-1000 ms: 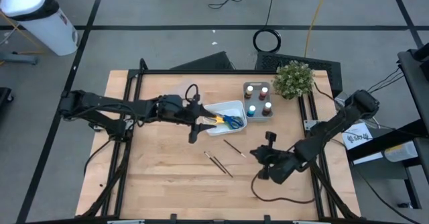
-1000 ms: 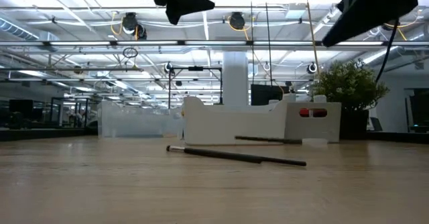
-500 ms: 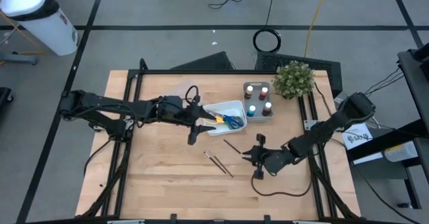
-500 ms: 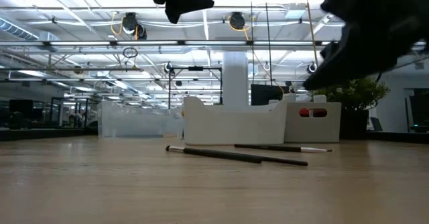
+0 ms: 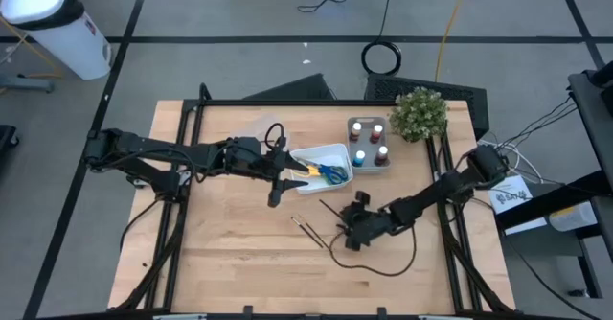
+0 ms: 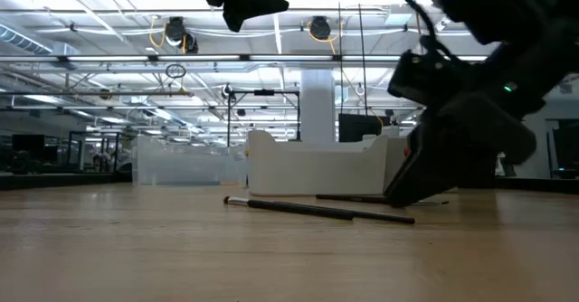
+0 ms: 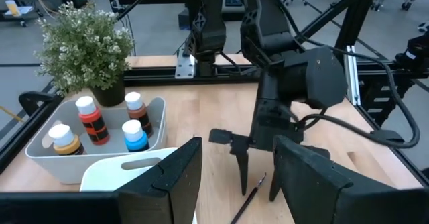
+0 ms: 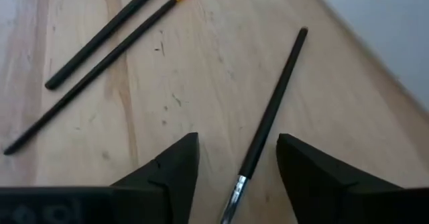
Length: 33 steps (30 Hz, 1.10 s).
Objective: Pick & Place Paint Supplies
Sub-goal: Put the right silver paint brush in the transparent bin
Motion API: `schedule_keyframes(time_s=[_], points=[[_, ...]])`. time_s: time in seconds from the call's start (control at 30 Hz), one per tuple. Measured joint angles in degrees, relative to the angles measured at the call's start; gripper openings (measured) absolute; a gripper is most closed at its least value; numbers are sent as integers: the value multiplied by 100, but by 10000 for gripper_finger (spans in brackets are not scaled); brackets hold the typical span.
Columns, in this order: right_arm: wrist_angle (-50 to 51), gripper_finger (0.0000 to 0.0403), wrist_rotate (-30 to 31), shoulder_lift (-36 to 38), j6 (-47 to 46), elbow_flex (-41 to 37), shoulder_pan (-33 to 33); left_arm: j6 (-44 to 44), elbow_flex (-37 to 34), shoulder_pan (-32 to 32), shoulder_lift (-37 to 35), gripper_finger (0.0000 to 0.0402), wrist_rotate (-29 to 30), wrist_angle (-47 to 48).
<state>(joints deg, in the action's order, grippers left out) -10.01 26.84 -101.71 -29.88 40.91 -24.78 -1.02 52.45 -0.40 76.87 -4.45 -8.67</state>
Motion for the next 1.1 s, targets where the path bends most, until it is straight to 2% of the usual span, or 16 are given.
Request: schedule_keyframes(time_s=[0.13,0.37,0.4,0.63,0.8,1.03,1.1], points=[[599,140,-752,-7,-255,-2,175,-1,0,0,-1,196,0,4],[1403,19,-1122,-6,-219,2,206,1,0,0,-1,196,2,39],[1469,12,-1188,0,-166,4,206,-1,0,0,-1,196,2,39],[1314,6,-1219,26,183,-57,190,-1,0,0,-1,196,2,36],[945,3,-1099,453,521,-79,105,-1,0,0,-1,196,4,37],[926,1,-463,1308,775,-111,-277,10,2,-2,-1,196,0,55],[827,1,-306,1452,795,-104,-372,253,2,-15,-1,196,-2,123]])
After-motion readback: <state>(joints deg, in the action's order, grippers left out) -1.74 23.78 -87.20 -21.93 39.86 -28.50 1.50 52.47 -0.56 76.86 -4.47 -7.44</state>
